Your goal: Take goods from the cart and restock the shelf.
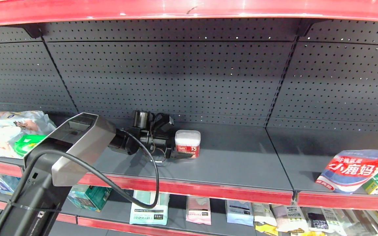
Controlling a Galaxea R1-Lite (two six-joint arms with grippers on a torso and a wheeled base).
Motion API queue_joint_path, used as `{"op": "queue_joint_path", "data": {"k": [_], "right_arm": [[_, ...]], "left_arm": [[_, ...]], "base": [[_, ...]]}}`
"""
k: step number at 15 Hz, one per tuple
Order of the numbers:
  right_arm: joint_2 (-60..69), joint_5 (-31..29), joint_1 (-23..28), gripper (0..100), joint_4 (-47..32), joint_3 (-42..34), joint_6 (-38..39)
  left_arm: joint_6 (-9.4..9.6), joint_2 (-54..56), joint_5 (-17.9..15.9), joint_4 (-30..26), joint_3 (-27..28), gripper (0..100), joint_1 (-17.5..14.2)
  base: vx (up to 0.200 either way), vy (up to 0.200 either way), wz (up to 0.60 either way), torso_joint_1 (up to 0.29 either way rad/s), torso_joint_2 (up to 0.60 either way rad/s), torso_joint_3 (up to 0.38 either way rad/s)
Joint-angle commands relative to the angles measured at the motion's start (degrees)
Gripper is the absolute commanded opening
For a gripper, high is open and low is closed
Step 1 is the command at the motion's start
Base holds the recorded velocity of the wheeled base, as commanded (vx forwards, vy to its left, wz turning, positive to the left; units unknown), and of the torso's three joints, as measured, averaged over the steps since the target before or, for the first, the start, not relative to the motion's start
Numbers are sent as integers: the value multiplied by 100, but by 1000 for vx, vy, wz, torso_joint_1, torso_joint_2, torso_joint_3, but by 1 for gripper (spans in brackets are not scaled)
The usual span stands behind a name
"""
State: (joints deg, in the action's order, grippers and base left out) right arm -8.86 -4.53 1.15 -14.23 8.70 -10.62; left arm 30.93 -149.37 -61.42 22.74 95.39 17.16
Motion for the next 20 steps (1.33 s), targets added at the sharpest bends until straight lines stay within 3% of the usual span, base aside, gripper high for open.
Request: {"op": "queue_joint_path", "data": {"k": [1, 9, 10, 16, 20], "right_arm": [[-1, 5, 0, 0, -1, 0, -2], [16, 5, 0, 0, -10, 8, -2], [16, 5, 0, 0, -10, 8, -2], [16, 5, 0, 0, -10, 8, -2], [7, 5, -9, 0, -10, 8, -2]], "left_arm": [[-8, 5, 24, 3, 23, 100, 33], [-87, 5, 200, 20, 50, 100, 77], [-104, -4, 209, 29, 59, 0, 77], [-113, -4, 174, 20, 32, 0, 68], [-52, 136, -178, 38, -214, 0, 41]], "base": [[0, 0, 0, 0, 0, 0], [0, 0, 0, 0, 0, 0], [0, 0, 0, 0, 0, 0], [0, 0, 0, 0, 0, 0], [0, 0, 0, 0, 0, 0]]}}
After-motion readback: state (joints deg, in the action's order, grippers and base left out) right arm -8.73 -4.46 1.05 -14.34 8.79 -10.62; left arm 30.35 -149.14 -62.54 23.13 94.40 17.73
